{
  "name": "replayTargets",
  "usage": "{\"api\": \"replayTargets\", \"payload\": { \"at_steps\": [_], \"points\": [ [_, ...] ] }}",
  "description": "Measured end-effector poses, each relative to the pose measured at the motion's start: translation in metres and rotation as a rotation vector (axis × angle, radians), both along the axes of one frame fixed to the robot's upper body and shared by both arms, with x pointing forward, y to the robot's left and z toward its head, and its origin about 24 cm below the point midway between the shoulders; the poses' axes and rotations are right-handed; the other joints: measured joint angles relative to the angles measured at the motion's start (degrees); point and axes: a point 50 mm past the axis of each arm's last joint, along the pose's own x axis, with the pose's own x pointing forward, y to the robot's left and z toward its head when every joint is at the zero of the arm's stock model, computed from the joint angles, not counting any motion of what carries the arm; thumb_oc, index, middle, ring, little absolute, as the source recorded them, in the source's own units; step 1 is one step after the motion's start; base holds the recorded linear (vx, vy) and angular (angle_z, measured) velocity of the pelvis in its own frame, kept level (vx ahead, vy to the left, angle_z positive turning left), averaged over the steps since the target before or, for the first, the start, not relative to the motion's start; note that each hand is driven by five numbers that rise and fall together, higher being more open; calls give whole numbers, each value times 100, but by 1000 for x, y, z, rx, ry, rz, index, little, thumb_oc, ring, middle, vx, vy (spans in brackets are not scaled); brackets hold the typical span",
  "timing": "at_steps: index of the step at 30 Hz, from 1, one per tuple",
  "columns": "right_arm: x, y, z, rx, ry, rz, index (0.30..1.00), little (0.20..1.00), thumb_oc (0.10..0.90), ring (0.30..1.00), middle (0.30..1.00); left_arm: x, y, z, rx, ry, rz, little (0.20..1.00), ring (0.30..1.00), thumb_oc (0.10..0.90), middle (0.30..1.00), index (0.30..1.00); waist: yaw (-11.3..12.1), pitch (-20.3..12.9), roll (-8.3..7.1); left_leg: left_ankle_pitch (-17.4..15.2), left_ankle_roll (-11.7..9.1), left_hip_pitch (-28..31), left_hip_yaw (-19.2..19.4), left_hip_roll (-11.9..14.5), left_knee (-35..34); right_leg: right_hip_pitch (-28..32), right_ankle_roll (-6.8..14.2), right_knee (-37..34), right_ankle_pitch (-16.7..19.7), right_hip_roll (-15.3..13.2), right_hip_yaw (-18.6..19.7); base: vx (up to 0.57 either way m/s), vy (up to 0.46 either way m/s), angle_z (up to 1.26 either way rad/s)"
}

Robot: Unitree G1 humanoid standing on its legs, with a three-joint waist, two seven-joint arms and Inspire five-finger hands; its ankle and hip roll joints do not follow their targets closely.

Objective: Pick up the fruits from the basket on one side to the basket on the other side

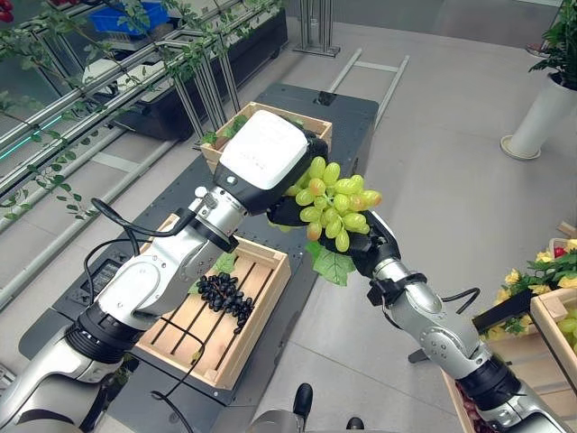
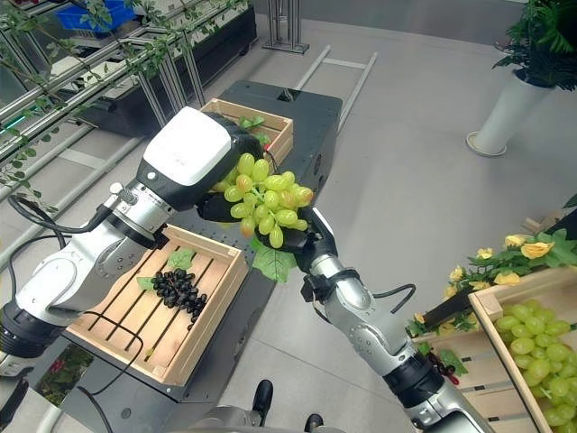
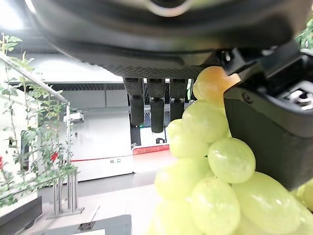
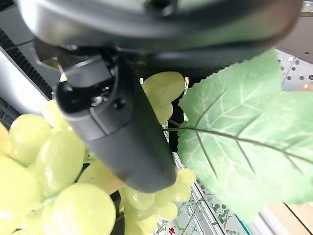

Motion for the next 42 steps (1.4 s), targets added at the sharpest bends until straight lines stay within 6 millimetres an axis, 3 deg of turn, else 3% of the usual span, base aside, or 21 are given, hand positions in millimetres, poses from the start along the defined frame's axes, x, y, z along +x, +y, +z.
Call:
{"api": "replayTargets", "payload": {
  "at_steps": [6, 10, 17, 24, 33, 42],
  "points": [
    [-1, -7, -3, -34, -5, -23, 300, 300, 400, 300, 300, 3, 12, -12, -91, 108, 21, 900, 900, 800, 900, 900, -3, -1, 11, -22, -15, 0, 34, 8, 0, -18, -1, 1, 1, 1, 50, 1, 3, -3],
    [-2, -12, -5, -27, -4, -52, 300, 300, 400, 300, 300, 3, 34, -34, -382, 368, 57, 900, 900, 800, 900, 900, -12, -29, 56, -55, 34, 7, 130, 15, 0, -41, 0, 0, 1, -4, 158, 16, 19, -11],
    [3, -32, 2, -22, -41, -149, 300, 300, 400, 300, 300, 6, 56, -74, -685, 727, 129, 900, 900, 800, 900, 900, -8, -36, 71, -42, 62, 21, 181, 20, 0, -55, 4, 0, 3, -4, 282, 6, 26, -4],
    [3, -34, 3, -5, -47, -159, 300, 300, 400, 300, 300, 6, 48, -80, -880, 853, 45, 900, 900, 800, 900, 900, -54, -36, 70, -73, 104, 89, 359, 46, -1, -60, 35, 7, 27, -4, 472, 1, 41, -14],
    [3, -32, 3, -5, -54, -130, 300, 300, 400, 300, 300, 6, 48, -83, -935, 934, 6, 900, 900, 800, 900, 900, -322, -39, 66, -117, 166, 150, 687, 111, -1, -152, 42, 1, 125, 10, 807, -8, 48, -22],
    [1, -34, 2, -47, -74, -120, 300, 300, 400, 300, 300, 6, 24, -92, -1147, 1020, -120, 900, 900, 800, 900, 900, -612, -42, 62, -182, 243, 281, 1063, 167, -3, -208, 73, 15, 192, 28, 1204, -11, 52, -25]
  ]
}}
